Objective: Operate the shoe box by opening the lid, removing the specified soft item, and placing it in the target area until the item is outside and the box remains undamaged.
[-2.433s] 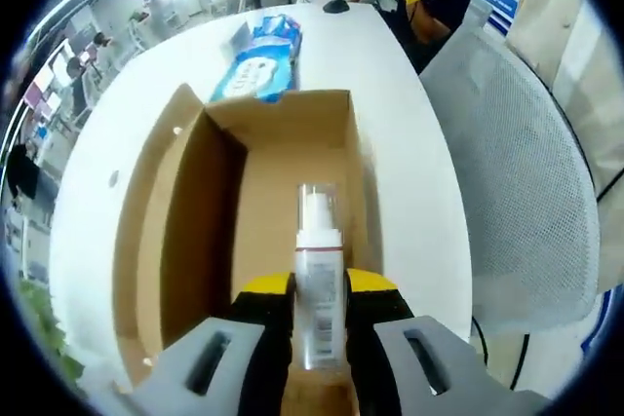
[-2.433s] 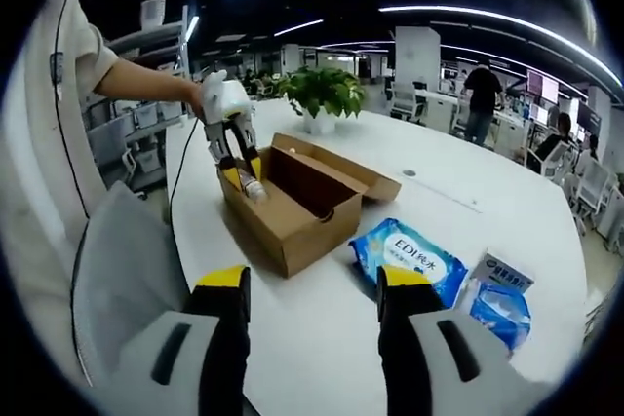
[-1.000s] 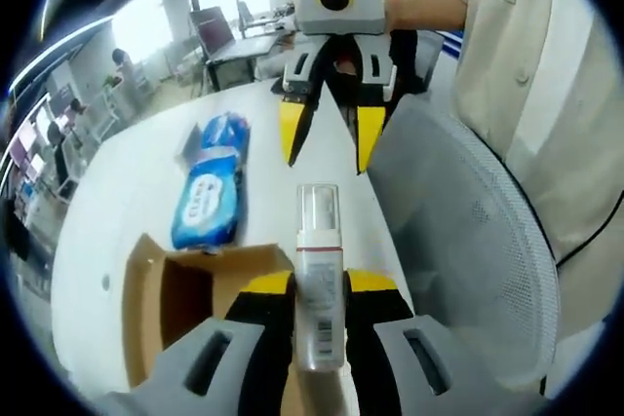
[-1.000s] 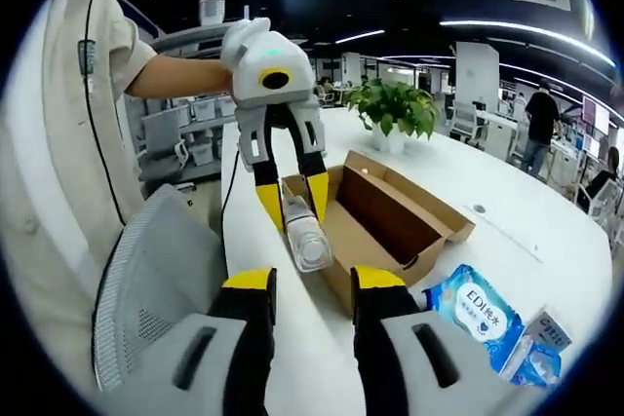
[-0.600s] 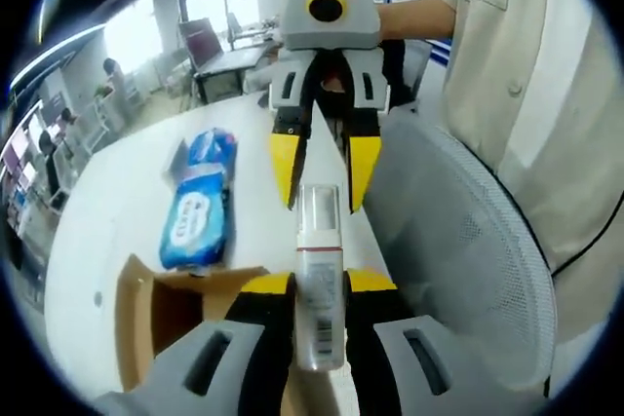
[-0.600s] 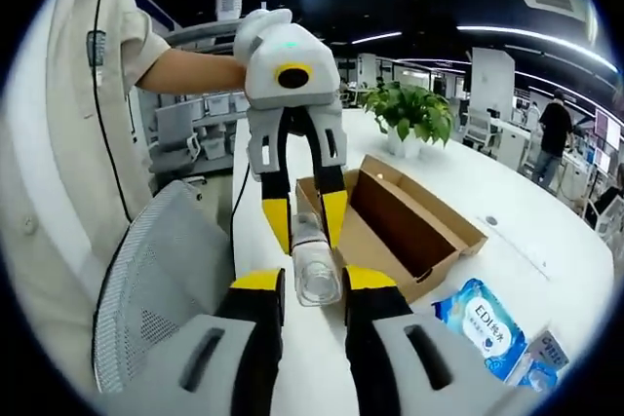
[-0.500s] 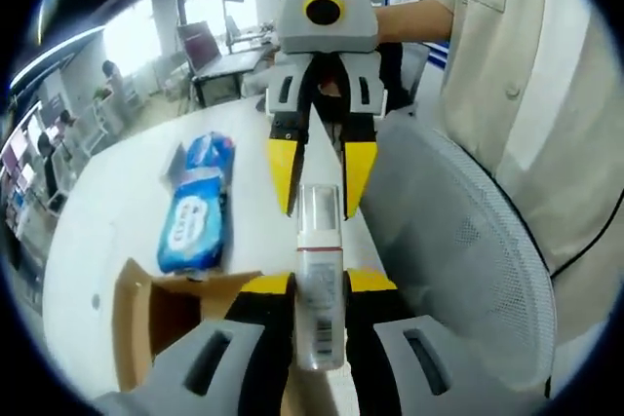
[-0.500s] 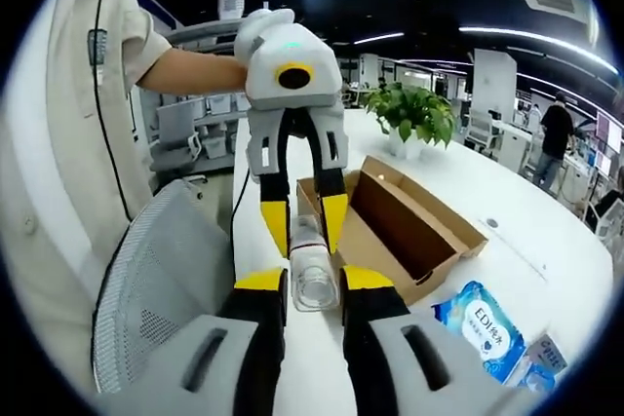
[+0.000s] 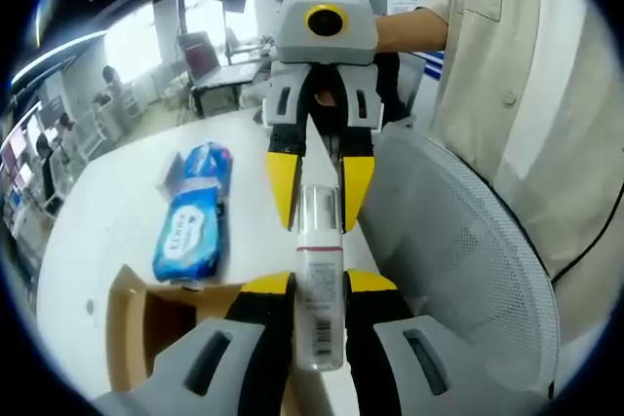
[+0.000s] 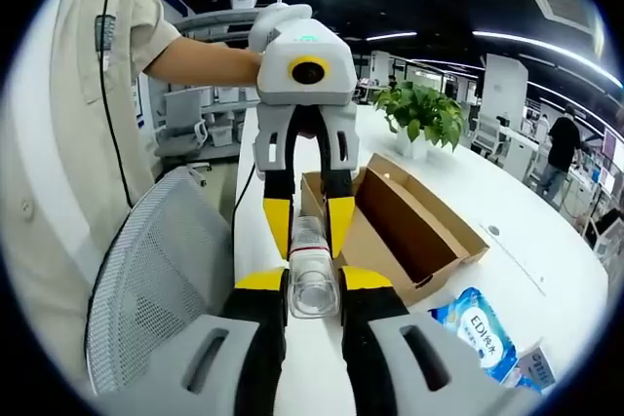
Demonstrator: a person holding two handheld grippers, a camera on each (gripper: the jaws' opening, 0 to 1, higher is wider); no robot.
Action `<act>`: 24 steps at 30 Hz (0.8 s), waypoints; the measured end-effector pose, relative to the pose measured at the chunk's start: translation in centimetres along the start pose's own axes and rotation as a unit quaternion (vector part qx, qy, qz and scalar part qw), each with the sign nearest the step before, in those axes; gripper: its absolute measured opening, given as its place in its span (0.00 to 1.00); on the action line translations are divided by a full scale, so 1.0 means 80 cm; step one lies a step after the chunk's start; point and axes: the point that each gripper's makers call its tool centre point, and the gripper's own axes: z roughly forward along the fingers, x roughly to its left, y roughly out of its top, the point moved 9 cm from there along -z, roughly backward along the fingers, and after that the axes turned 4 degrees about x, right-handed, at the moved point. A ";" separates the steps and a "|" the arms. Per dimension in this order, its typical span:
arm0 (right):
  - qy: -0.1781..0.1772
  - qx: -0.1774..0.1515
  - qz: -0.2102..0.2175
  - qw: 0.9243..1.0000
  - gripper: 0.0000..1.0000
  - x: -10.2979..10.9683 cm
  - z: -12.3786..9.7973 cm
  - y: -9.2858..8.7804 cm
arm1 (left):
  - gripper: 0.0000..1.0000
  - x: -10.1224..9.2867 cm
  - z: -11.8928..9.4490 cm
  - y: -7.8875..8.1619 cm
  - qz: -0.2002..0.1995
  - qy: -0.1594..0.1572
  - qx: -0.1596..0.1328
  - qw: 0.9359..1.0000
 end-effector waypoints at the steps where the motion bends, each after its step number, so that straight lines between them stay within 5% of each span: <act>1: 0.000 0.000 -0.001 1.000 0.17 0.000 0.000 0.000 | 0.17 0.000 0.000 0.000 -0.001 0.000 -0.001 1.000; 24: 0.010 0.033 0.015 0.999 0.15 -0.017 -0.012 0.019 | 0.24 0.007 -0.003 0.004 -0.019 0.049 -0.032 0.998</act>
